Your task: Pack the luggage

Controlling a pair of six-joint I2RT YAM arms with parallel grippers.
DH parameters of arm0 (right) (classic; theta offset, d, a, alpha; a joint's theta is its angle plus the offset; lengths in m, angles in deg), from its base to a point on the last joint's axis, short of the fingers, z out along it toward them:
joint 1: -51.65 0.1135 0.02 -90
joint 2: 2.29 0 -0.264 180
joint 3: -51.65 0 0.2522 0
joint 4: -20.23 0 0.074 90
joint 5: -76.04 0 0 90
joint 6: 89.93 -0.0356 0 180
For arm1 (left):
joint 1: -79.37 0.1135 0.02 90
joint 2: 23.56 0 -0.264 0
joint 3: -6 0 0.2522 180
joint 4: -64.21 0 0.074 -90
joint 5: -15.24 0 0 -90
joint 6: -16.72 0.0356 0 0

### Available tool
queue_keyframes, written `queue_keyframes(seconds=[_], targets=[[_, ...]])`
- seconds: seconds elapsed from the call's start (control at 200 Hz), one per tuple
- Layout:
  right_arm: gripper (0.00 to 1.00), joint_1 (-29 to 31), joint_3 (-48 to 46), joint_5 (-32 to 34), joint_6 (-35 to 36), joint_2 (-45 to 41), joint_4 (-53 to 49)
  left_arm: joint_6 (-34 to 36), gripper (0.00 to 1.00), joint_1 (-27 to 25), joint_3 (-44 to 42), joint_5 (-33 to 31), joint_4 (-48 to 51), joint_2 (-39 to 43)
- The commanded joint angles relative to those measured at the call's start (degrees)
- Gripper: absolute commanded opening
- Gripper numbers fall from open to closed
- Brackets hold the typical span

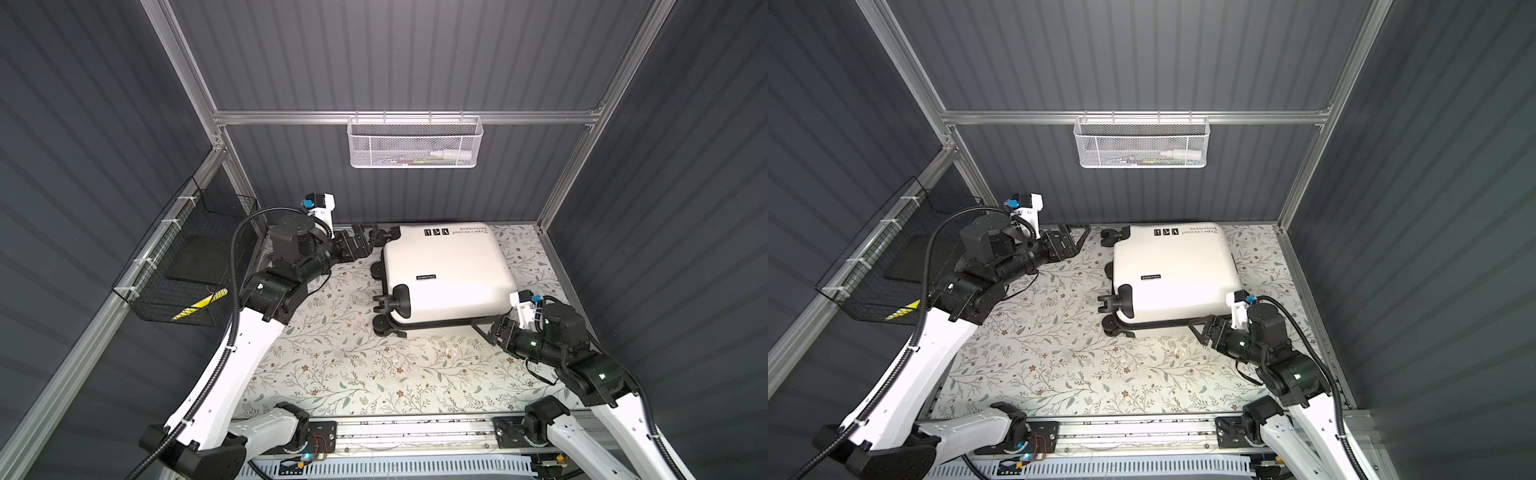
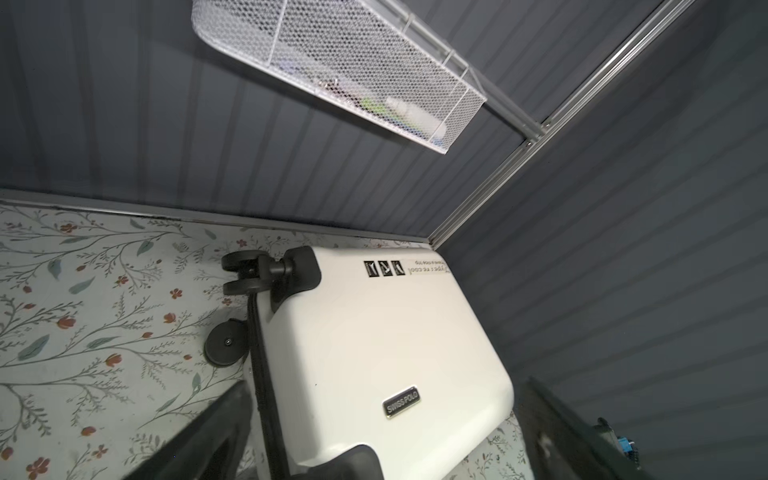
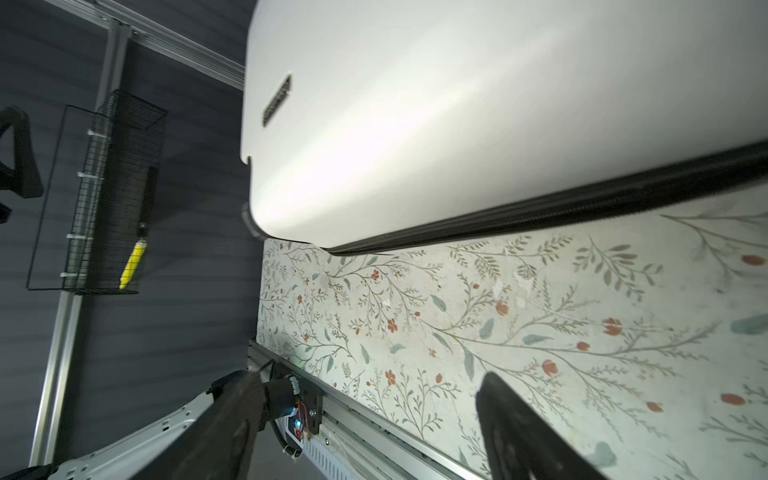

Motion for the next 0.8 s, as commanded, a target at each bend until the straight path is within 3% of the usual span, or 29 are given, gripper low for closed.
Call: queue_keyframes(seconds=[0.0, 0.205, 0.4, 0.795], targets=[[0.83, 0.1, -4.1, 2.39, -2.35, -2.28, -0.74, 4.25, 1.0, 0.77, 0.69, -0.87, 3.0, -2.97], [0.83, -0.16, -14.94, 8.16, -7.27, -8.17, -0.66, 7.48, 1.0, 1.66, 5.04, 0.06, 4.04, -11.81], [0.83, -2.01, -23.2, 9.33, -10.82, -12.19, 3.08, 13.86, 1.0, 2.09, 13.77, 0.93, 7.07, -23.57], [0.82, -10.81, -27.83, 6.67, -10.7, -5.5, 12.79, 27.89, 1.0, 2.44, 35.33, 5.63, 13.33, -45.22]])
